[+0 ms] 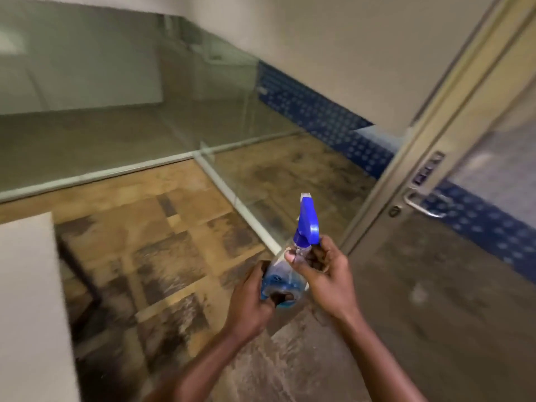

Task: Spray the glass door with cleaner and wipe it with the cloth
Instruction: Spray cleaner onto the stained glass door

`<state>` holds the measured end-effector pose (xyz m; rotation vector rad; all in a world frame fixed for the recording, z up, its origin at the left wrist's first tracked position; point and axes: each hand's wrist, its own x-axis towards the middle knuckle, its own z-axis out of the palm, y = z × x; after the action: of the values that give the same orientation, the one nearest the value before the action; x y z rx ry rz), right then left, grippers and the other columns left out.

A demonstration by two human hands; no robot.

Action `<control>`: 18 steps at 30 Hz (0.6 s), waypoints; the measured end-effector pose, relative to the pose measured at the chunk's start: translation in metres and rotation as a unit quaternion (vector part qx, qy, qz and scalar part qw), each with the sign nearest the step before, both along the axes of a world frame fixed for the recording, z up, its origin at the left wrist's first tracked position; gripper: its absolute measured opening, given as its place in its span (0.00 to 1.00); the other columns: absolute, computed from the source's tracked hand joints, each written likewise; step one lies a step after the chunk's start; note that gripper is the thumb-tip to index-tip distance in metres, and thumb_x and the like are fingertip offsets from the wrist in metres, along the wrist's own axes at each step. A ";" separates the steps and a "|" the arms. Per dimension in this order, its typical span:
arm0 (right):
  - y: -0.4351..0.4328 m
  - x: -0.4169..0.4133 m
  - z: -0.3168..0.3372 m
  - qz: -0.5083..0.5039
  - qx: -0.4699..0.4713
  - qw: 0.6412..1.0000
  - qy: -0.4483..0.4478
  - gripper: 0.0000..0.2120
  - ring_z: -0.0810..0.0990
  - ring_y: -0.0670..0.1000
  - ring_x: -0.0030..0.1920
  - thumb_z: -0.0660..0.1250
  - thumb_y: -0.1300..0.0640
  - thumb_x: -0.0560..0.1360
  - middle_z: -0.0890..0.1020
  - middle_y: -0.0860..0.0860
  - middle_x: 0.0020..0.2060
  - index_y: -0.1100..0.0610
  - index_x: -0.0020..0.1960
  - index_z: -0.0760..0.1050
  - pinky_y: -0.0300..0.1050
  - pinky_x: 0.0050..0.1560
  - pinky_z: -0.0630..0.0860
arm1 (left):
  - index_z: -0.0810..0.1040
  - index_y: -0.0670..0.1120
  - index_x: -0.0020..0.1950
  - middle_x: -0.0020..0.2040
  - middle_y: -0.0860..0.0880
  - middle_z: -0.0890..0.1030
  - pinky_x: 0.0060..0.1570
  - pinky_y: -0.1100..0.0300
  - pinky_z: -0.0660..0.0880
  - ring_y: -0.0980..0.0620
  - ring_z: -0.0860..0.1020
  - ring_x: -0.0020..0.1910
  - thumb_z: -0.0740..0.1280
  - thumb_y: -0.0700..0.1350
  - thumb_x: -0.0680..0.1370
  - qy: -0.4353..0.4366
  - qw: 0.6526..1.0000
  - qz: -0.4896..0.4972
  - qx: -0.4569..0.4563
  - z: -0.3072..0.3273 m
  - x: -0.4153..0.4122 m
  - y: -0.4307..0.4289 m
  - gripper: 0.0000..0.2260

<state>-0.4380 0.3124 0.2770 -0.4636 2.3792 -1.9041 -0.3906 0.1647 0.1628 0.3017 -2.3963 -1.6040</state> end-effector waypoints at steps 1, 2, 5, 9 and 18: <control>0.019 -0.008 0.006 -0.019 -0.011 1.000 0.001 0.17 0.88 0.48 0.49 0.80 0.63 0.75 0.90 0.50 0.48 0.54 0.60 0.81 0.46 0.55 0.84 | 0.78 0.59 0.63 0.56 0.59 0.86 0.54 0.51 0.83 0.58 0.85 0.54 0.79 0.52 0.70 0.004 1.000 -0.017 0.003 0.008 -0.014 0.018 0.22; 0.037 -0.016 0.013 -0.034 -0.021 0.999 0.004 0.17 0.88 0.47 0.49 0.80 0.64 0.75 0.90 0.49 0.47 0.55 0.61 0.80 0.44 0.54 0.84 | 0.77 0.60 0.63 0.57 0.59 0.86 0.55 0.49 0.83 0.58 0.85 0.55 0.79 0.51 0.71 0.008 0.999 -0.034 0.005 0.014 -0.027 0.037 0.23; 0.090 -0.041 0.034 -0.079 -0.035 0.996 0.032 0.17 0.86 0.44 0.45 0.79 0.63 0.76 0.89 0.48 0.43 0.56 0.63 0.79 0.37 0.49 0.82 | 0.77 0.60 0.65 0.59 0.58 0.86 0.59 0.47 0.83 0.57 0.85 0.58 0.81 0.47 0.71 0.020 0.997 -0.078 0.016 0.030 -0.064 0.090 0.25; 0.155 -0.066 0.062 -0.123 -0.034 0.989 0.077 0.15 0.86 0.46 0.48 0.77 0.62 0.79 0.90 0.51 0.47 0.56 0.63 0.79 0.38 0.51 0.81 | 0.77 0.56 0.68 0.60 0.58 0.86 0.62 0.49 0.81 0.58 0.84 0.59 0.82 0.50 0.71 0.045 0.990 -0.135 0.022 0.051 -0.104 0.156 0.28; 0.246 -0.099 0.138 -0.257 -0.059 0.954 0.144 0.21 0.89 0.49 0.45 0.76 0.45 0.76 0.88 0.52 0.45 0.54 0.62 0.75 0.51 0.52 0.85 | 0.78 0.52 0.66 0.60 0.53 0.88 0.65 0.45 0.82 0.56 0.86 0.60 0.82 0.57 0.70 0.093 0.949 -0.289 0.087 0.136 -0.166 0.267 0.28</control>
<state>-0.5375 0.5586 0.4145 -0.1345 2.7982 -2.3379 -0.5571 0.4320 0.2988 -0.5551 -2.3202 -1.9707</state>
